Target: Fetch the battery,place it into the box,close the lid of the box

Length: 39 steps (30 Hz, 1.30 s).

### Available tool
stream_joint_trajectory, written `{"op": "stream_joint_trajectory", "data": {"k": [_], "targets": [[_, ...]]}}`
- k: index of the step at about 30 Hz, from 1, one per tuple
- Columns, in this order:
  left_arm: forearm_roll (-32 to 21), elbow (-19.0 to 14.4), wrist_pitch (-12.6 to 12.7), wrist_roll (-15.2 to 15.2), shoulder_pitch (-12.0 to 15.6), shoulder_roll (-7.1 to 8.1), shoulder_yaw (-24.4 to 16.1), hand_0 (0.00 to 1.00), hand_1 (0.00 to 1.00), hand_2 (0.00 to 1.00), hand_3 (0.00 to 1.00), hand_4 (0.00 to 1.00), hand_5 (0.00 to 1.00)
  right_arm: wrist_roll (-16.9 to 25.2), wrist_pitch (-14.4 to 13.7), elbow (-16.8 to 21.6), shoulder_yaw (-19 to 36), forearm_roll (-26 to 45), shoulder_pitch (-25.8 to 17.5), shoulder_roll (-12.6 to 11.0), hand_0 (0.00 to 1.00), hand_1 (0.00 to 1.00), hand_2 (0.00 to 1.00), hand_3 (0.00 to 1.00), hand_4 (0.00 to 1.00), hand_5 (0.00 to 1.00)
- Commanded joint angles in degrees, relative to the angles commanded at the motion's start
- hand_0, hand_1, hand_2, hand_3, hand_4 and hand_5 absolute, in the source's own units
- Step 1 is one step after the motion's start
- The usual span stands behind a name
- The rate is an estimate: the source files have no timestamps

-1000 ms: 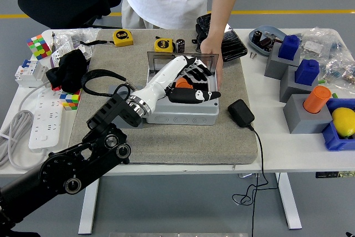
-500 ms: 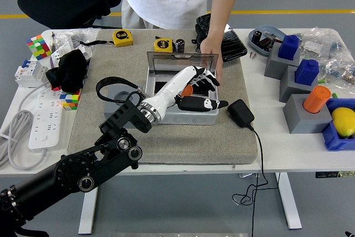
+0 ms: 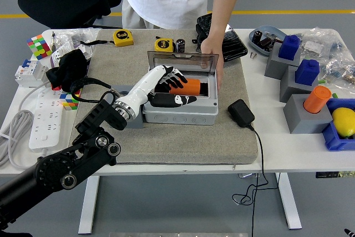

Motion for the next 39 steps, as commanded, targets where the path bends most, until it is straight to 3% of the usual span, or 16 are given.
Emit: {"op": "stream_joint_trajectory", "data": {"k": [6, 19, 21, 26, 27, 33, 34, 39], "targets": [[1.1, 0.4, -0.1, 0.0, 0.7, -0.17, -2.3, 0.465, 0.56, 0.502, 0.535, 0.991, 0.359, 0.1, -0.1, 0.1, 0.3, -0.2, 0.1, 0.0, 0.5, 0.61, 0.651, 0.557, 0.945, 0.498], [2.3, -6.3, 0.6, -0.5, 0.1, -0.36, -7.7, 0.478, 0.558, 0.499, 0.535, 0.988, 0.355, 0.1, 0.0, 0.0, 0.1, 0.0, 0.0, 0.0, 0.5, 0.611, 0.651, 0.556, 0.944, 0.497], [3.2, -5.4, 0.9, -0.8, -0.7, -0.9, -7.9, 0.522, 0.592, 0.507, 0.535, 0.988, 0.355, 0.1, 0.0, 0.0, 0.0, 0.0, 0.0, 0.0, 0.5, 0.61, 0.65, 0.556, 0.944, 0.496], [6.3, -1.9, 1.3, -1.2, -3.3, -2.41, -8.3, 0.522, 0.592, 0.507, 0.535, 0.988, 0.355, 0.1, 0.0, 0.1, -0.1, 0.0, 0.0, 0.1, 0.5, 0.61, 0.65, 0.556, 0.944, 0.496], [6.8, -1.1, 1.3, -1.3, -3.9, -2.7, -8.3, 0.739, 0.742, 0.659, 0.634, 0.992, 0.365, 0.1, 0.0, 0.1, -0.1, 0.0, 0.0, 0.1, 0.5, 0.61, 0.651, 0.555, 0.944, 0.497], [9.5, 4.1, 0.9, -1.0, -7.7, -4.33, -6.6, 0.739, 0.742, 0.659, 0.634, 0.992, 0.365, 0.1, 0.0, 0.1, -0.4, 0.1, 0.0, 0.0, 0.5, 0.61, 0.651, 0.555, 0.944, 0.497], [9.9, 4.8, 0.8, -0.9, -8.1, -4.49, -6.2, 0.804, 0.794, 0.723, 0.682, 0.993, 0.372, 0.1, 0.1, 0.1, -0.5, 0.1, 0.1, -0.1, 0.501, 0.61, 0.65, 0.555, 0.944, 0.496], [10.4, 7.0, -0.1, 0.1, -9.4, -4.9, -3.5, 0.804, 0.794, 0.723, 0.682, 0.993, 0.372, 0.1, 0.1, 0.1, -0.5, 0.1, 0.2, -0.1, 0.501, 0.61, 0.65, 0.555, 0.944, 0.496]]}}
